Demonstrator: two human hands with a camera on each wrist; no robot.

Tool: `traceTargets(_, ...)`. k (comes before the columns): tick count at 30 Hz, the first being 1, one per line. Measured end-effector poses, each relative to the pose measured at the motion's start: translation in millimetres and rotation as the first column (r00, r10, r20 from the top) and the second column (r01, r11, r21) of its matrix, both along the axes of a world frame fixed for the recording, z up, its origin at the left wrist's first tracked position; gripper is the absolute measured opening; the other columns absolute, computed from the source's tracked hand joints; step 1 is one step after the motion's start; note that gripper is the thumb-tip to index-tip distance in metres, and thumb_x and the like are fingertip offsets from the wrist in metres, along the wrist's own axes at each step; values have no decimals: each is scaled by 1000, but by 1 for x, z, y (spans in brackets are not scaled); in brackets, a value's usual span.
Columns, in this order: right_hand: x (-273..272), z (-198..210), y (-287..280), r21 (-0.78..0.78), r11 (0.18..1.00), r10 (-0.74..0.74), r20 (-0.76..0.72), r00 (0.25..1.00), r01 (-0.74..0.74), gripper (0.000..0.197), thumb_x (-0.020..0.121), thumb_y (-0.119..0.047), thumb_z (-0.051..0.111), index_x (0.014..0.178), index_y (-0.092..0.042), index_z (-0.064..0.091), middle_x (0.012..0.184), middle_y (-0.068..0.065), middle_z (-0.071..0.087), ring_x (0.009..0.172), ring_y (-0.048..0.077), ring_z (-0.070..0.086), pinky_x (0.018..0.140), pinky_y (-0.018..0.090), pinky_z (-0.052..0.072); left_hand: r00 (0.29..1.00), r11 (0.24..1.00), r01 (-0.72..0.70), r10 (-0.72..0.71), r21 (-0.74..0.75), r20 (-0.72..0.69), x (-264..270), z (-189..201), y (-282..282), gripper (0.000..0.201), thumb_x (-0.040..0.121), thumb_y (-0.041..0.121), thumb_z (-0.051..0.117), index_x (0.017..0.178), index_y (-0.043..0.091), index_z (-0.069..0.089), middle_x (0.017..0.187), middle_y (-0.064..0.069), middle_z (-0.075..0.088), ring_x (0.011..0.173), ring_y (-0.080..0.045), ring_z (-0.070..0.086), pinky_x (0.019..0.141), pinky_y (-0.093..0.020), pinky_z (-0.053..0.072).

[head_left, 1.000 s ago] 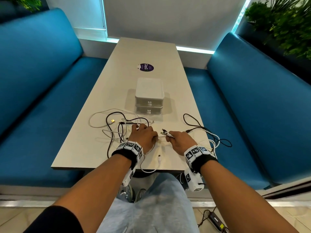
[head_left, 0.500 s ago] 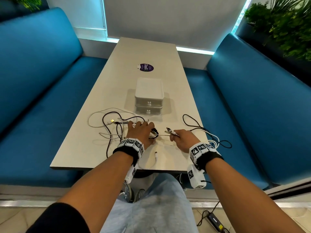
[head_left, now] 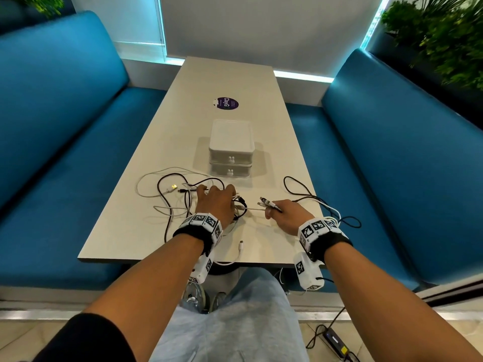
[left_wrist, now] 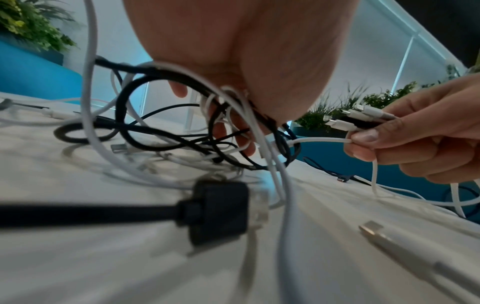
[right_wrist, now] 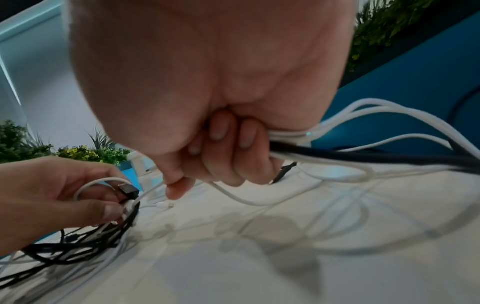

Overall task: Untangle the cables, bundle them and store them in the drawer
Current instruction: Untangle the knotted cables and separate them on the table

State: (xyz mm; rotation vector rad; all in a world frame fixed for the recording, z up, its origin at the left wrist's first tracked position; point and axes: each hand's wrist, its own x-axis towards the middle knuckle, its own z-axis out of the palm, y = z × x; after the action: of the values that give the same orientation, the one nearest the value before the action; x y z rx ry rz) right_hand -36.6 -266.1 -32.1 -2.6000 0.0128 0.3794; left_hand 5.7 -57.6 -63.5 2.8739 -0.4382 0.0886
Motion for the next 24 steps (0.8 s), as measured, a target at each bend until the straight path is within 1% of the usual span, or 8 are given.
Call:
traceTargets(3, 0, -1, -7, -21, 1000, -11, -6, 1000, 11, 26, 97, -31, 46, 80, -26, 65, 73, -8, 56, 78, 20, 56, 63, 29, 39, 1000, 1000, 17, -17, 3, -10, 0, 0, -3, 32, 92, 19, 46, 121, 32, 44, 94, 4, 70, 107, -25, 57, 106, -50, 20)
traceTargets(7, 0, 1, -10, 2, 999, 36, -35, 999, -36, 28, 97, -34, 46, 75, -33, 62, 73, -11, 55, 76, 16, 54, 66, 29, 39, 993, 992, 119, -118, 39, -21, 0, 0, -3, 48, 93, 16, 44, 130, 47, 46, 115, 8, 62, 113, -24, 52, 102, -51, 22)
traceTargets(11, -2, 6, -9, 95, 994, 59, -31, 998, -55, 25, 99, -35, 45, 87, -28, 65, 82, -10, 58, 76, 14, 54, 72, 30, 42, 995, 978, 100, -103, 184, 10, 0, 0, -2, 41, 90, 15, 49, 123, 41, 50, 117, 3, 58, 115, -26, 48, 104, -52, 22)
traceTargets(13, 0, 9, -7, 113, 993, 27, -15, 1000, -26, 24, 99, -33, 44, 87, -27, 63, 87, -8, 60, 78, 16, 55, 76, 32, 43, 998, 979, 52, -59, 195, 34, 0, 0, -4, 39, 85, 14, 51, 119, 34, 49, 117, 0, 57, 114, -28, 48, 104, -53, 22)
traceTargets(16, 5, 10, -12, 5, 993, -119, 26, 993, 119, 21, 98, -29, 44, 91, -22, 63, 92, 4, 64, 82, 26, 58, 73, 35, 45, 999, 978, -7, -1, 207, 42, 2, 3, -4, 39, 82, 11, 54, 118, 27, 50, 118, -3, 54, 113, -30, 47, 103, -51, 25)
traceTargets(18, 7, 11, -20, -143, 965, -214, 45, 976, 219, 21, 97, -25, 44, 96, -17, 63, 94, 10, 66, 81, 30, 59, 71, 35, 47, 999, 973, -28, 17, 228, 51, 4, 4, 0, 38, 83, 19, 59, 119, 23, 50, 119, -4, 54, 114, -31, 47, 103, -50, 26)
traceTargets(21, 0, 13, -36, -373, 861, -336, 91, 937, 345, 14, 93, -16, 43, 92, -13, 56, 90, 10, 60, 76, 30, 55, 67, 35, 46, 998, 970, -45, 32, 238, 59, 6, 4, 6, 38, 84, 28, 59, 121, 22, 50, 122, -3, 53, 117, -31, 44, 104, -50, 27)
traceTargets(24, -9, 13, -49, -463, 775, -414, 143, 899, 431, 12, 90, -7, 42, 93, -10, 53, 96, 12, 61, 79, 31, 55, 68, 35, 43, 997, 979, -45, 32, 197, 69, 6, 4, 8, 37, 89, 28, 48, 126, 23, 50, 127, -3, 51, 123, -30, 40, 105, -49, 26)
